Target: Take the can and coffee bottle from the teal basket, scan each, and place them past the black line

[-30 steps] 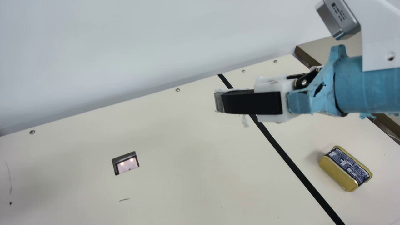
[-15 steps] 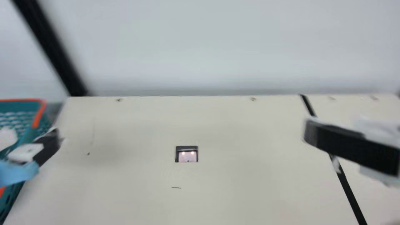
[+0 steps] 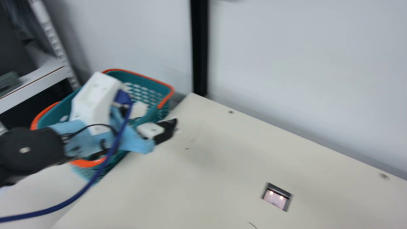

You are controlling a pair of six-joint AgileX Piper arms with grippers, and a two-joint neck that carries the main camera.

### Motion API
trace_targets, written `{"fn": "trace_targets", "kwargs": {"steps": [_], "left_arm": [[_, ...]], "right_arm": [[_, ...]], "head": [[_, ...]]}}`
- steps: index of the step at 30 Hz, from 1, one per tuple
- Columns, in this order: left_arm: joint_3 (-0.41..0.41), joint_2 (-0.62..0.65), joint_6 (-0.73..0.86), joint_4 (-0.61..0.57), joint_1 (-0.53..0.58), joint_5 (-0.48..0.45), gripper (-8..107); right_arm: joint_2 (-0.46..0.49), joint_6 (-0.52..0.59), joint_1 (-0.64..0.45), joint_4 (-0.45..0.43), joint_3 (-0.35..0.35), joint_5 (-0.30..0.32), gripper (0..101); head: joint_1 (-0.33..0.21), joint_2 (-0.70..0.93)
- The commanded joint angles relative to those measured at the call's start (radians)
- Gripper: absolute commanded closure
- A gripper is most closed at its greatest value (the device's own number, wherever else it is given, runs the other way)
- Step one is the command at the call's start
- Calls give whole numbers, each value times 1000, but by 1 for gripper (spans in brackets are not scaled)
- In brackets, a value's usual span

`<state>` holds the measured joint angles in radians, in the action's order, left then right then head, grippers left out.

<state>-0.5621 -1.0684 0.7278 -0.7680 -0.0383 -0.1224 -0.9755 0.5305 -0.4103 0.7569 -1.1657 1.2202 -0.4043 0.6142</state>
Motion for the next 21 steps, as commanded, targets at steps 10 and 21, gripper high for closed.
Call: {"fn": "trace_targets", "kwargs": {"steps": [10,21], "left_arm": [[0,0,0,0,0,0,9],[0,0,0,0,0,0,9]], "right_arm": [[0,0,0,0,0,0,0],[0,0,0,0,0,0,0]], "head": [[-32,324],[-32,324]]}}
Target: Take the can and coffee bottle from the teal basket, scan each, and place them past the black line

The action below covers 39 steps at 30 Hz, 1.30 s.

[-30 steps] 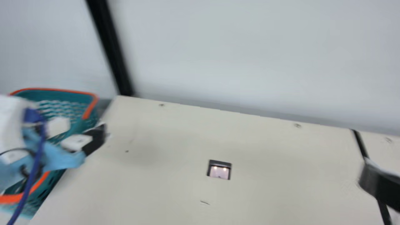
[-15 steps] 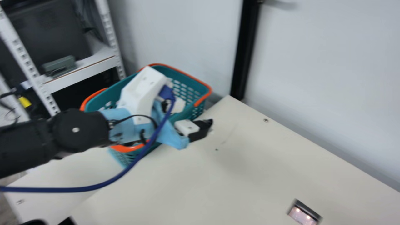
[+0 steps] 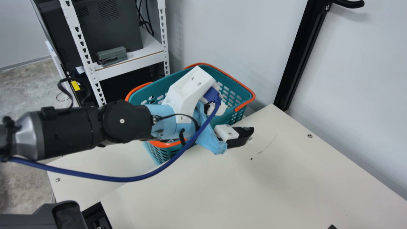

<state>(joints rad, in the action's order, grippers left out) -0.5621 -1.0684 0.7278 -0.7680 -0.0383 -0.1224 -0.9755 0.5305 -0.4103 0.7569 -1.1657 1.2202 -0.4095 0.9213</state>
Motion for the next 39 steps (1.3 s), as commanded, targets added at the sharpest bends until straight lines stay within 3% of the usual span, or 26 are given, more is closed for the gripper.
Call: {"fn": "trace_targets", "kwargs": {"steps": [1,9,18,24,27,33,39], "left_arm": [[0,0,0,0,0,0,9],[-38,-25,-112,63,-22,5,9],[-223,-193,-314,180,-188,-5,9],[-361,-298,-487,341,-318,-71,9],[-435,-345,-596,465,-368,-148,9],[-615,-448,-824,715,-379,-408,9],[-769,-548,-893,805,-339,-615,9]], "right_arm": [[0,0,0,0,0,0,0],[0,0,0,0,0,0,0],[0,0,0,0,0,0,0],[0,0,0,0,0,0,0],[0,0,0,0,0,0,0],[0,0,0,0,0,0,0],[0,0,0,0,0,0,0]], "head": [[-27,17],[-27,17],[-27,17],[-27,17],[-27,17],[-27,17],[-27,17]]}}
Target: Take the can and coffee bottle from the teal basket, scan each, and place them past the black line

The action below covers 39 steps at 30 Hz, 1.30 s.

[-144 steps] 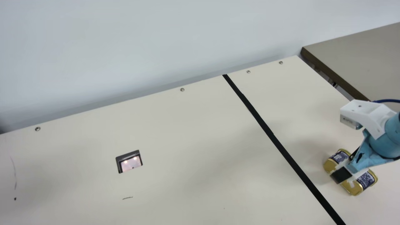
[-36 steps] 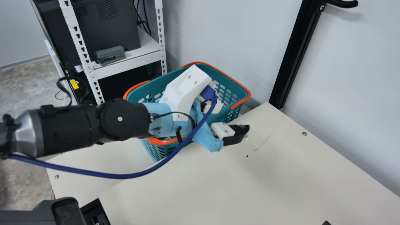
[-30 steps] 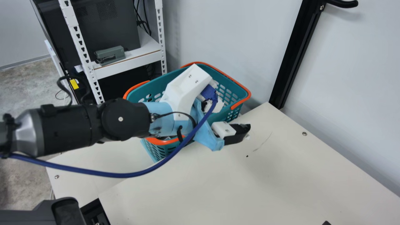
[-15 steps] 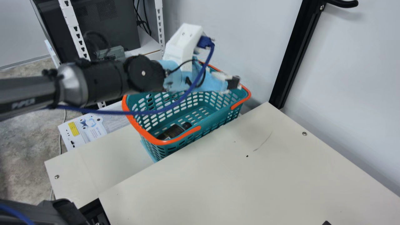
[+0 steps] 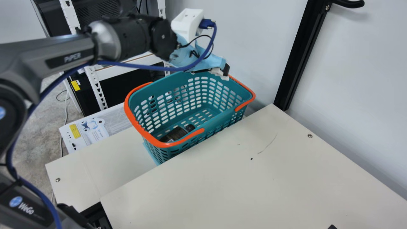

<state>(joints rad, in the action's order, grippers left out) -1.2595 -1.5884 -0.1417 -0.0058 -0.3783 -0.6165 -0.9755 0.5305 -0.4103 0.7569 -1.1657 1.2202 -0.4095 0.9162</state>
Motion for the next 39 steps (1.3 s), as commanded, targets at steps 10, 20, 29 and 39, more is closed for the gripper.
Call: {"fn": "trace_targets", "kwargs": {"steps": [10,20,29,39], "left_arm": [[-236,-172,74,45,-88,-288,9],[-286,-281,357,-37,-185,-371,9],[-207,-334,666,-143,-252,-339,9],[-110,-397,844,-145,-287,-275,9]], "right_arm": [[0,0,0,0,0,0,0],[0,0,0,0,0,0,0],[0,0,0,0,0,0,0],[0,0,0,0,0,0,0]], "head": [[-27,22],[-27,22],[-27,22],[-27,22]]}}
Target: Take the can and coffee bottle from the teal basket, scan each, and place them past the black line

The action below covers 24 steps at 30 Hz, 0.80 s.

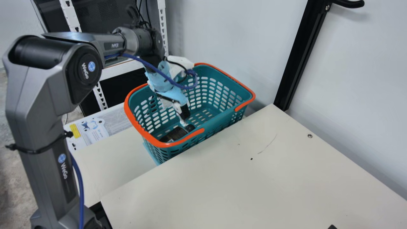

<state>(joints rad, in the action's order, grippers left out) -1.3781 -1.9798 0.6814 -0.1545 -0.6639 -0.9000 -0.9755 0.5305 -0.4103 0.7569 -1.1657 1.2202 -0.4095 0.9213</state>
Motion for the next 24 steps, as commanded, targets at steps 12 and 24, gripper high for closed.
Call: {"fn": "trace_targets", "kwargs": {"steps": [12,24], "left_arm": [[75,-74,7,48,35,97,9],[-15,-198,-129,99,74,88,9]], "right_arm": [[0,0,0,0,0,0,0],[0,0,0,0,0,0,0]], "head": [[-27,17],[-27,17]]}}
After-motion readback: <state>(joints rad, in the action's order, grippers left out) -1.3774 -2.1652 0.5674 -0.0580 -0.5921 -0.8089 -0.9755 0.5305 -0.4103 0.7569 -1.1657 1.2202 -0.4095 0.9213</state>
